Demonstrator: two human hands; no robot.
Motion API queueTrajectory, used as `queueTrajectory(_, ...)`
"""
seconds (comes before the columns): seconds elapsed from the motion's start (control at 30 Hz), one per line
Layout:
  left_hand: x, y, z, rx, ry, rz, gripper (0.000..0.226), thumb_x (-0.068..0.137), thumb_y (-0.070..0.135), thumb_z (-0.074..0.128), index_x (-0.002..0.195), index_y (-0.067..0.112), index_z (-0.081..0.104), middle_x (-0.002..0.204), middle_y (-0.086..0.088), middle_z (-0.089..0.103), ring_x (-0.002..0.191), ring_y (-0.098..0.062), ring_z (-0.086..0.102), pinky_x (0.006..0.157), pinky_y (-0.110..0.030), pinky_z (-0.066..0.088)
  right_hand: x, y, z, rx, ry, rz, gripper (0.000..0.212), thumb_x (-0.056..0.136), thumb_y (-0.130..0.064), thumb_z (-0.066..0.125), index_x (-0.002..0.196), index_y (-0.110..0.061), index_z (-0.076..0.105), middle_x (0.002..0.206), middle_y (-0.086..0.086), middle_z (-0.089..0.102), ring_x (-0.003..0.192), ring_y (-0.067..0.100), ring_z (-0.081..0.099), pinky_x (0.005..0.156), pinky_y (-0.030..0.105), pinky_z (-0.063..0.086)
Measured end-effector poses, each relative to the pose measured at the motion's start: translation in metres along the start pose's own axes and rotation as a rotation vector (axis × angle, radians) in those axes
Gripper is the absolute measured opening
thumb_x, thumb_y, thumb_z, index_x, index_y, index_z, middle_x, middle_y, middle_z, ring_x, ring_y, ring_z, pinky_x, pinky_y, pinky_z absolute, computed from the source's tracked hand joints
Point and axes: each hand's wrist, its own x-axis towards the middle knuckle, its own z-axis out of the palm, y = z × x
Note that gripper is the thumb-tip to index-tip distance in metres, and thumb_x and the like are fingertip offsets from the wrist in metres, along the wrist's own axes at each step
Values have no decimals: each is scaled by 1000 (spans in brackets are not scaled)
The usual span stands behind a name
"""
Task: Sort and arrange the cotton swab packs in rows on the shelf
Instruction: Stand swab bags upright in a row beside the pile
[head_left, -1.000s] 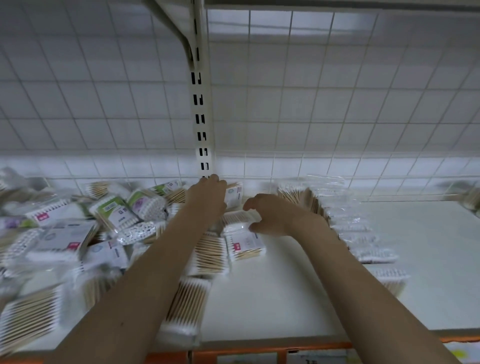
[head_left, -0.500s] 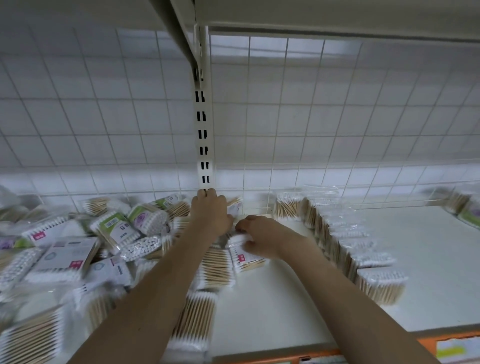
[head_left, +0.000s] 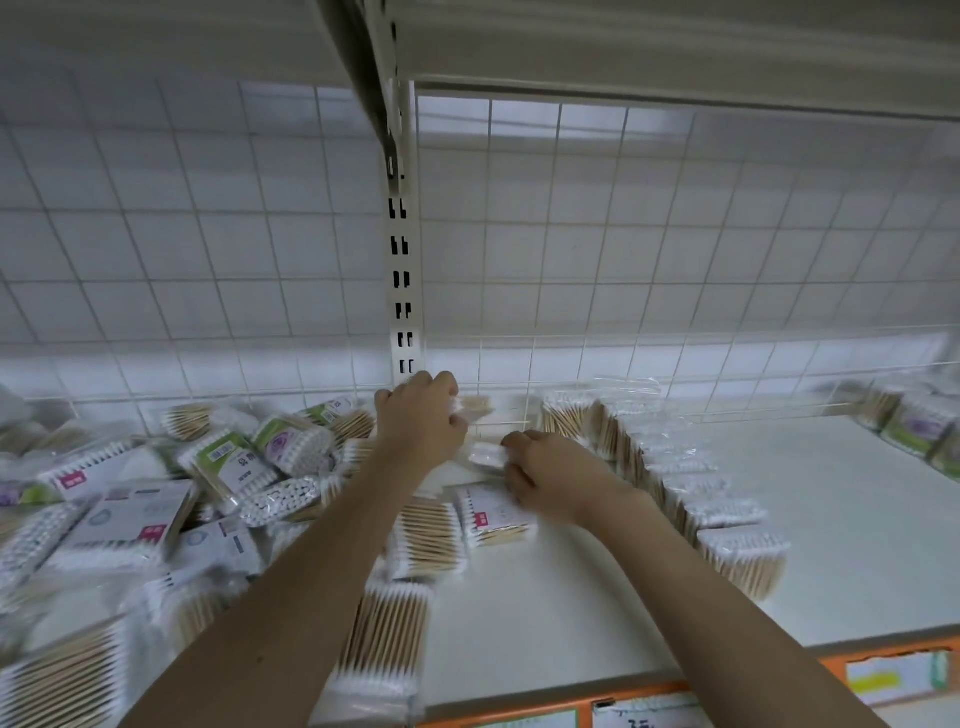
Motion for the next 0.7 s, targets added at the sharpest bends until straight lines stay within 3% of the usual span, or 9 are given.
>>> queueTrajectory(0.2,5,3,-22,-236,41,77,29,84,12,53,110,10,42,96,-7,56,76,-20,49,65,-30,38,-4,12,-31,-19,39,16,15,90,-21,44,96,-8,46,83,6,49,78,28,52,67,34,40)
queueTrajectory(0.37,13,12,-35,-158,3,176,23,95,20,46,116,14,49,116,0,56,103,-20,53,88,-37,40,-7,29,-53,49,53,84,36,85,-19,50,120,-11,44,105,8,53,90,28,52,70,31,40)
queueTrajectory(0.7,13,16,-43,-205,-72,230,27,95,11,41,121,10,51,118,-5,53,106,-20,50,90,-31,39,18,69,-71,-23,11,84,35,89,-12,49,124,-16,52,114,7,58,100,22,53,77,24,38)
